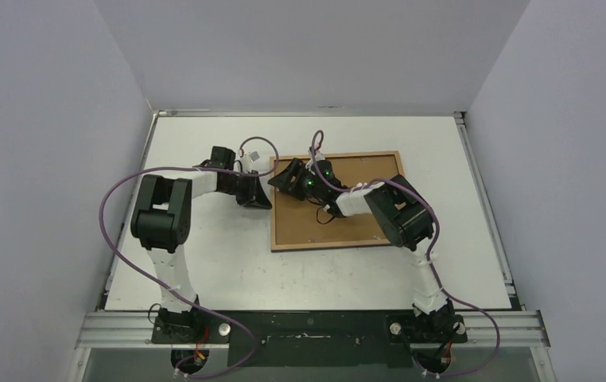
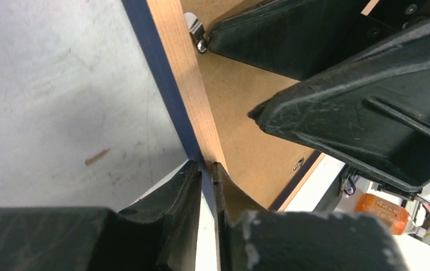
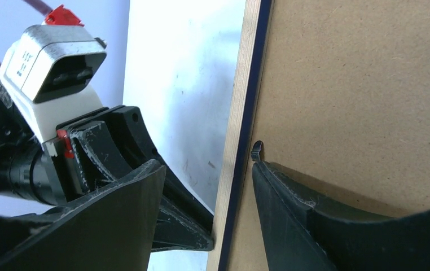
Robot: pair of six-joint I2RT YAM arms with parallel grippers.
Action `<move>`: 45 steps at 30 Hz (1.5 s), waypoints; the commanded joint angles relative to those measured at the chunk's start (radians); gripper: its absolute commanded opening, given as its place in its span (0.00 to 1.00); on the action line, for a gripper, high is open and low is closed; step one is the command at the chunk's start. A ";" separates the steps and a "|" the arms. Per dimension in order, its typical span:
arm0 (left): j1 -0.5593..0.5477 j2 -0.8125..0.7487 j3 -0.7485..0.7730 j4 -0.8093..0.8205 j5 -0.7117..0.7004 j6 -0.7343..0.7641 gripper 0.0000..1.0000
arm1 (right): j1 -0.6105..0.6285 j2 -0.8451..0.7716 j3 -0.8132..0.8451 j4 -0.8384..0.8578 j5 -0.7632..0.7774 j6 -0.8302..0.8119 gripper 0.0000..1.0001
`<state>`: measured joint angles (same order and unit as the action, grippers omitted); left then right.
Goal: Put the photo into the frame
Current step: Install the photo frame at the center of the board.
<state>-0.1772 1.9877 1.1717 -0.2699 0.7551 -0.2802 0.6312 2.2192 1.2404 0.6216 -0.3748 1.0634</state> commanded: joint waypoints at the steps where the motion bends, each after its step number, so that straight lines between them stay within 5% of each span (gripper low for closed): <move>1: 0.042 -0.055 0.045 -0.150 0.026 0.071 0.15 | 0.039 -0.013 -0.063 -0.078 -0.057 -0.030 0.60; 16: 0.236 -0.036 0.323 -0.226 -0.028 0.083 0.26 | 0.130 -0.106 0.192 -0.651 0.177 -0.446 0.60; 25: 0.250 -0.038 0.342 -0.226 -0.045 0.090 0.27 | 0.168 -0.111 0.200 -0.714 0.239 -0.485 0.53; 34: 0.250 -0.052 0.302 -0.214 -0.054 0.091 0.27 | 0.203 -0.167 0.138 -0.676 0.180 -0.542 0.13; 45: 0.155 0.030 0.349 -0.187 -0.096 0.105 0.29 | 0.251 -0.269 0.053 -0.772 0.037 -0.625 0.15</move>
<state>0.0284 1.9831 1.4704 -0.4961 0.6811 -0.1970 0.8650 2.0090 1.2964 -0.0704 -0.2405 0.5022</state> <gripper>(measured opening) 0.283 0.146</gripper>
